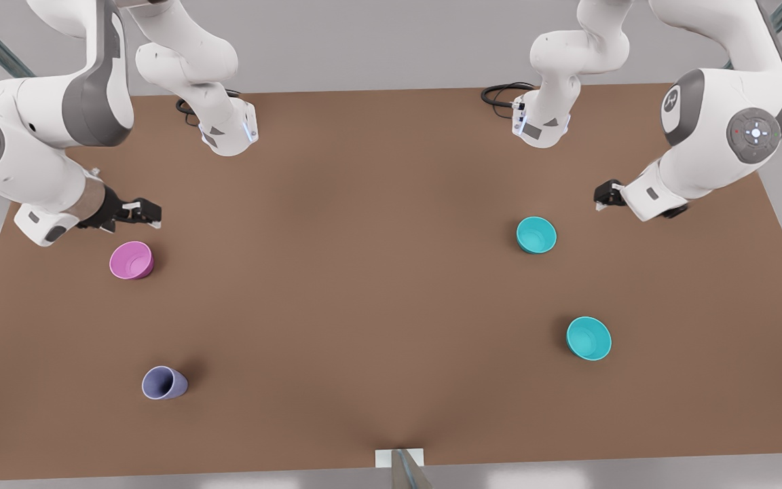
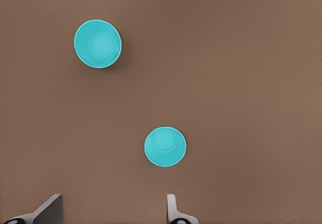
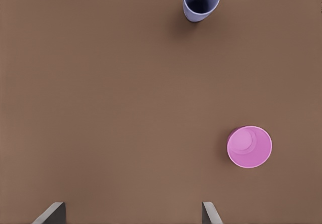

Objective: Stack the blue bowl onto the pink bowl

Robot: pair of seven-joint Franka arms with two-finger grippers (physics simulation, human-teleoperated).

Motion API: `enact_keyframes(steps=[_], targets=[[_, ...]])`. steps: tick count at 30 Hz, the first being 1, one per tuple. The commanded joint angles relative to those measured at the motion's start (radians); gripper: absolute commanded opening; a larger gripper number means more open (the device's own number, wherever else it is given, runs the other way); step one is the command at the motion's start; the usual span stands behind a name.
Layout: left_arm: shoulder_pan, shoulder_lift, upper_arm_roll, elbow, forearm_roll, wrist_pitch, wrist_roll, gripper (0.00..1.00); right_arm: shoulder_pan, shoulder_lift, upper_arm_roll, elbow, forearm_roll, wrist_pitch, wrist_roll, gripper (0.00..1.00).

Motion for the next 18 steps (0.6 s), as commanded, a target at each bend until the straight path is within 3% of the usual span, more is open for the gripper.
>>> enact_keyframes(steps=[1, 4, 5, 10, 15, 18], targets=[[0.037, -0.002, -0.001, 0.0, -0.001, 0.019, 0.128, 1.0, -0.013, -0.001, 0.0, 0.0, 0.001, 0.038, -0.018, 1.0], [0.037, -0.002, -0.001, 0.0, 0.001, 0.012, 0.128, 1.0, -0.036, 0.117, 0.0, 0.028, -0.009, -0.004, -0.019, 1.0], [0.037, -0.002, -0.001, 0.001, -0.001, 0.012, 0.128, 1.0, -0.111, 0.185, 0.0, -0.001, -0.009, 0.018, -0.059, 1.0], [0.032, -0.002, -0.003, 0.001, -0.001, -0.001, 0.128, 1.0, -0.396, 0.447, 0.004, -0.013, -0.023, 0.331, -0.417, 1.0], [0.038, -0.001, -0.001, 0.001, -0.001, -0.024, 0.128, 1.0, -0.467, 0.468, 0.009, -0.168, 0.039, 0.653, -0.653, 1.0], [0.038, 0.001, -0.001, 0.001, -0.001, -0.035, 0.128, 1.0, -0.514, 0.421, 0.009, -0.223, 0.092, 0.673, -0.782, 1.0]])
